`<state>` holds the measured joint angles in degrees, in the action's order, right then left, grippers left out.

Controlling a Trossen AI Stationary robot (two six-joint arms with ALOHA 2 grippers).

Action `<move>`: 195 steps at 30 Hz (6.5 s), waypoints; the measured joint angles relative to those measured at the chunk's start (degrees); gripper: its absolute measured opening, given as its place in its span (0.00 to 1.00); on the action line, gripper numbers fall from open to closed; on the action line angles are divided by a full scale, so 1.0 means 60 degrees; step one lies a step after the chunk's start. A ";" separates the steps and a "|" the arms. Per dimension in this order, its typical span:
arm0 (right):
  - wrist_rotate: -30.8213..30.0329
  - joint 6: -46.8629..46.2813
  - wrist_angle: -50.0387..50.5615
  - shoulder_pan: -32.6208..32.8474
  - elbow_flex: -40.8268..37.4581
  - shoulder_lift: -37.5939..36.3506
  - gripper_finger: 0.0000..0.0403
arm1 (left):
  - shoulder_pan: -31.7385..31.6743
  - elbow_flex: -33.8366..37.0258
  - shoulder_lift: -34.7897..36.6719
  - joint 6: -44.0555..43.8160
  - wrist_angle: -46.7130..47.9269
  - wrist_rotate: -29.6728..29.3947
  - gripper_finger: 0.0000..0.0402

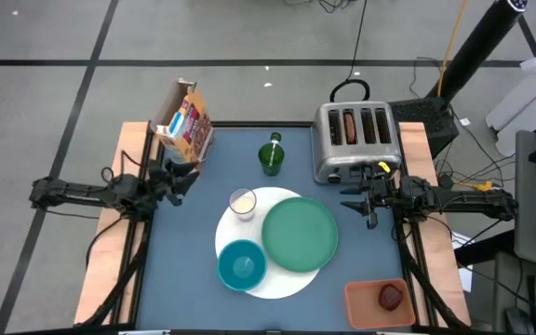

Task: Arrange a breakfast setting
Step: Pour the cereal from the cereal box into the blue bowl

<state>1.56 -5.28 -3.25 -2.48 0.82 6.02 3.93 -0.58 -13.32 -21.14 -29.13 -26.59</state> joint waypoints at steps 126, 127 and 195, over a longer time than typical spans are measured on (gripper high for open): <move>0.0000 0.0000 0.0000 0.0000 -0.0001 0.0000 0.39 | -0.3975 -1.1951 -0.8626 -0.1235 1.6058 -0.1628 0.02; 0.0000 -0.0001 0.0000 -0.0002 -0.0004 0.0000 0.39 | -0.3972 -1.2051 -0.8616 -0.1215 1.6051 -0.1565 0.02; 0.0701 -0.2321 -0.5570 -0.0004 0.0004 0.0007 0.53 | -0.1896 -1.4528 -0.8582 0.1950 1.1199 -0.0628 0.01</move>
<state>5.77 -19.21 -36.67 -2.50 0.84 6.07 -7.45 -87.74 -64.82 -9.44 38.07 -30.36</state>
